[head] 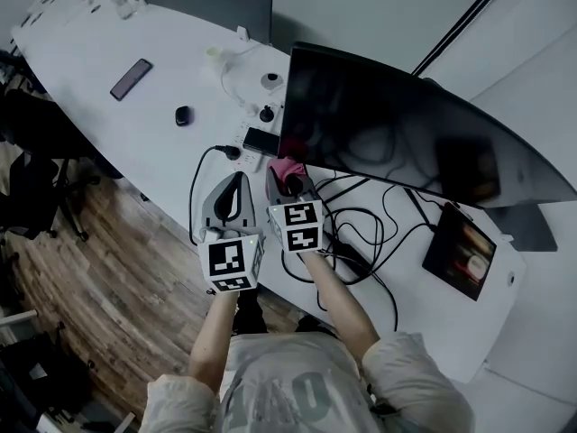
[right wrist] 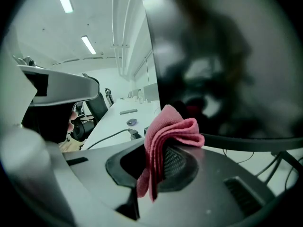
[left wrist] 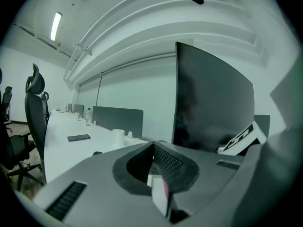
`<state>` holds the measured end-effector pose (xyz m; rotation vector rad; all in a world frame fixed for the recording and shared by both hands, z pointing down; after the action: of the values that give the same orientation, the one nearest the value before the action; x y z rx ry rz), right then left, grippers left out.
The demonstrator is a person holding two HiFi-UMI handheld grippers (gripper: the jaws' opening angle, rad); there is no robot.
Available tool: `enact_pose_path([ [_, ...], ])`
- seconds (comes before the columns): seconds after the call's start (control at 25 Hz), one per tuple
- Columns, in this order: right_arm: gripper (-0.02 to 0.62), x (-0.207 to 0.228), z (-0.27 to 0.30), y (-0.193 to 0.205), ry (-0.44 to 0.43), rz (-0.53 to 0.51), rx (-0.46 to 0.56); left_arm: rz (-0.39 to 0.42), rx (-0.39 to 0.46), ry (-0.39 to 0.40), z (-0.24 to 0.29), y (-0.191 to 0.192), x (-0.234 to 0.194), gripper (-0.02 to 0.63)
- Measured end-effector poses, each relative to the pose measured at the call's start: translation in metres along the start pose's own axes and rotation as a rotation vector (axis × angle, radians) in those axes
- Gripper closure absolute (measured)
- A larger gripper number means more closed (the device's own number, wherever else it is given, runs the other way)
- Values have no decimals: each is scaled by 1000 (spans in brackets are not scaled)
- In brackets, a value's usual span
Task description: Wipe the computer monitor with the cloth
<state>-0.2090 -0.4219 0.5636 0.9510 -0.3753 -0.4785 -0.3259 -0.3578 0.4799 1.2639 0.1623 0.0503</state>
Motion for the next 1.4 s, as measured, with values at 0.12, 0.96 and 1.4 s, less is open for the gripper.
enact_pose_path([
  [0.12, 548, -3, 3, 0, 18, -2, -2, -2, -3, 12, 5, -1, -8, 591],
  [0.96, 548, -34, 13, -27, 117, 84, 77, 14, -9, 41, 10, -12, -62, 591],
  [1.4, 548, -41, -33, -91, 136, 35, 265, 31, 63, 41, -6, -65, -57, 591],
])
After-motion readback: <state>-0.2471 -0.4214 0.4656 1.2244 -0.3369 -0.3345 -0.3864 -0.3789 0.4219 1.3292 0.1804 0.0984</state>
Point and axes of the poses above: the fingertips, and each gripper's own axes: z forward along the fingers, x to its right, y out of its underside, the point moved 7 cm from there along -z, backward along the fingers, and after that the axes turned 7 degrees about -x, right-handed, at the moved point
